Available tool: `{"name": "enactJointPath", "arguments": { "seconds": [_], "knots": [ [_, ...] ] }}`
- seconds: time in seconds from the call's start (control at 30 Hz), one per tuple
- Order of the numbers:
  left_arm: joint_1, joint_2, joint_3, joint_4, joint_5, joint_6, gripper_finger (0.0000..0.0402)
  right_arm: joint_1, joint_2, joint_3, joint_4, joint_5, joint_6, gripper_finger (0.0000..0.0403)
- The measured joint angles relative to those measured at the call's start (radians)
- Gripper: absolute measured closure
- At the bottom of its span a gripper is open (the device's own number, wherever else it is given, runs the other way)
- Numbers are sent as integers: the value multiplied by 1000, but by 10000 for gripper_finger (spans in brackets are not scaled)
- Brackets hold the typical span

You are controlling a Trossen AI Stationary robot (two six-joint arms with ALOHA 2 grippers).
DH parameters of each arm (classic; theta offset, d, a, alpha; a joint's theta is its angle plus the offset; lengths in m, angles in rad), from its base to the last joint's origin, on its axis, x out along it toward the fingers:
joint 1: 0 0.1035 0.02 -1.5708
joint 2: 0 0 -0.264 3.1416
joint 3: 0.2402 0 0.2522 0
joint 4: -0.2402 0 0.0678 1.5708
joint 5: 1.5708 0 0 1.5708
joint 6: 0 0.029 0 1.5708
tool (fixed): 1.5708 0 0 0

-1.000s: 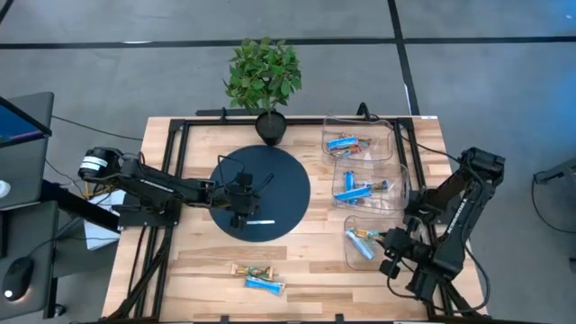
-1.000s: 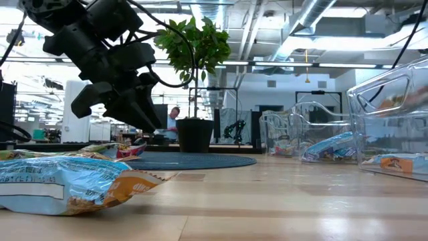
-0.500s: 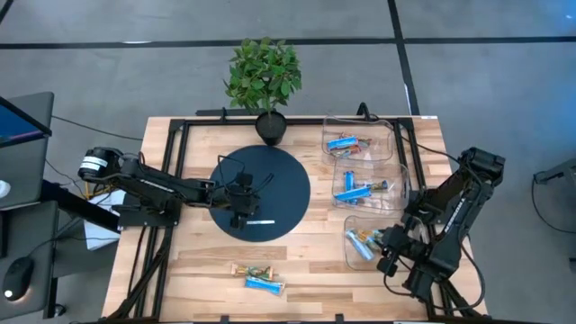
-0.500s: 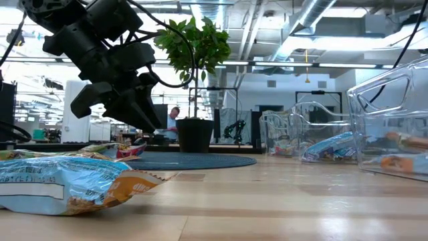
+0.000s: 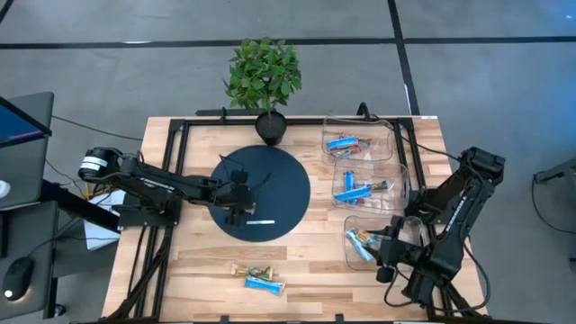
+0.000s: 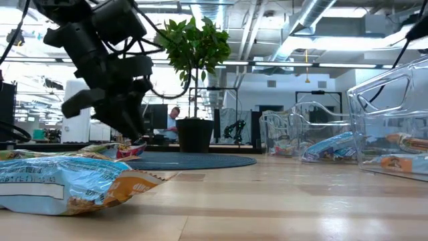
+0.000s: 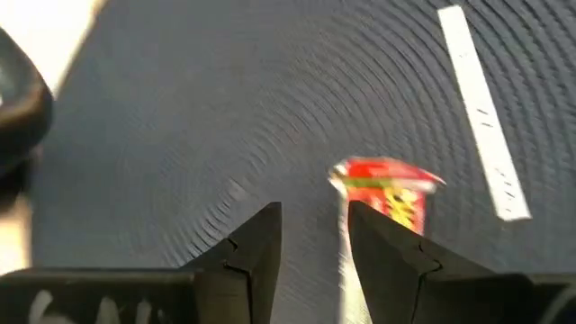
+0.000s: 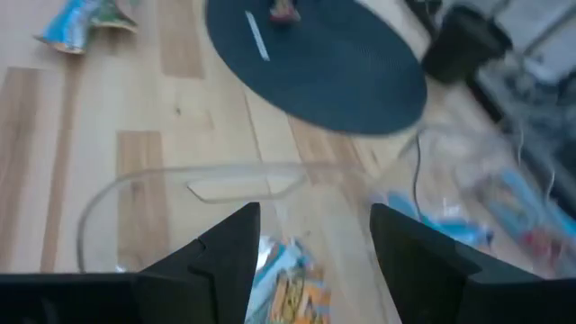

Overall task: Pick and place Granola Bars by type
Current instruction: Put the red granola bar into the top transparent bin

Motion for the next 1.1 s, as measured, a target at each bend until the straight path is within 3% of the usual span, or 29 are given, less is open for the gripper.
{"name": "enactJointPath", "arguments": {
  "seconds": [0.27, 0.53, 1.1],
  "knots": [
    [4, 0, 15, -70, 215, -74, 276, 0, 0, -3, 64, 46, -149, 203],
    [5, 0, 15, -102, 118, -116, 276, 0, 0, -15, 56, 98, -197, 218],
    [36, 0, 15, -175, 129, -190, 275, 0, 0, -15, 59, 123, -203, 228]
  ]
}}
